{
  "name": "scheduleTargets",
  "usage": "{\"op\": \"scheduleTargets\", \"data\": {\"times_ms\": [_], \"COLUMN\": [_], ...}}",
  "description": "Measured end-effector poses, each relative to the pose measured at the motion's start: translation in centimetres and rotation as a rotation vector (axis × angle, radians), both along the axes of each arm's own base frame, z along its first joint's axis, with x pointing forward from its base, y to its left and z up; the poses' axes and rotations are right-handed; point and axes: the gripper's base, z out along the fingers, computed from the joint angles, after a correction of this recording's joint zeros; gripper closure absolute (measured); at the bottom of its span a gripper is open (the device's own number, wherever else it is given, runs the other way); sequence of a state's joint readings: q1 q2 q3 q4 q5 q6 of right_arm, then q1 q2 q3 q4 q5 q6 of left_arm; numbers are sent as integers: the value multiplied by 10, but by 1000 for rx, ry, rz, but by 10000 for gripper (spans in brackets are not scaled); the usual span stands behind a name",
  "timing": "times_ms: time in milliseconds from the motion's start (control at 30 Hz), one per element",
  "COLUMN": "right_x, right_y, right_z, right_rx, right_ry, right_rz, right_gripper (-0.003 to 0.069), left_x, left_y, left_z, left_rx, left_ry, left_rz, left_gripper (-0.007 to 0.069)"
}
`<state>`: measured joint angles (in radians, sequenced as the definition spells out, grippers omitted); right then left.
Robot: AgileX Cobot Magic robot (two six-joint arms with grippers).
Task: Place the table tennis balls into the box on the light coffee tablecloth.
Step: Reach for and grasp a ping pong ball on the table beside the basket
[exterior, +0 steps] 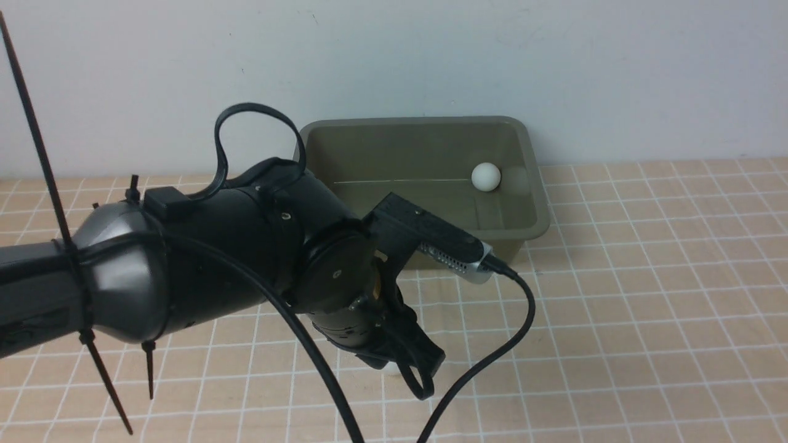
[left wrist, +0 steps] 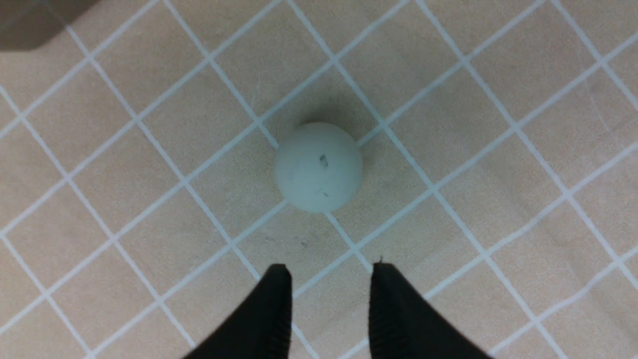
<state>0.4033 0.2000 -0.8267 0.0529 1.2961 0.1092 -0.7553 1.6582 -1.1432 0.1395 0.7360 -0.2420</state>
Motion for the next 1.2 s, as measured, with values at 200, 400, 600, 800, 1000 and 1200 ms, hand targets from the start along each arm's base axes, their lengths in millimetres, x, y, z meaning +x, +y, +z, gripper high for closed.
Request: {"op": "scheduleTargets", "data": {"times_ms": [200,400,600,800,1000,1200], "right_x": [0,0,0,0,0,0], "right_y": [0,0,0,0,0,0], "right_z": [0,0,0,0,0,0], "right_rx": [1,1,2,2,2,2], "right_ry": [1,1,1,1,1,1], "right_rz": [1,1,1,1,1,1], "right_gripper": [676,676,676,676,676,676], "left_x": [5,16,29,36,48,53], "left_y": [-6,-5,3,-5,-14,-17], "left_z": [-1,-24,-39,-43,-49,-59], "left_rx": [-50,-24,-16,-40,-42,-15], "left_ry": [-34,11,47,68,79,109], "left_rz": [9,56,109,84,76,77], "left_gripper": [229,179,179,179,179,179]}}
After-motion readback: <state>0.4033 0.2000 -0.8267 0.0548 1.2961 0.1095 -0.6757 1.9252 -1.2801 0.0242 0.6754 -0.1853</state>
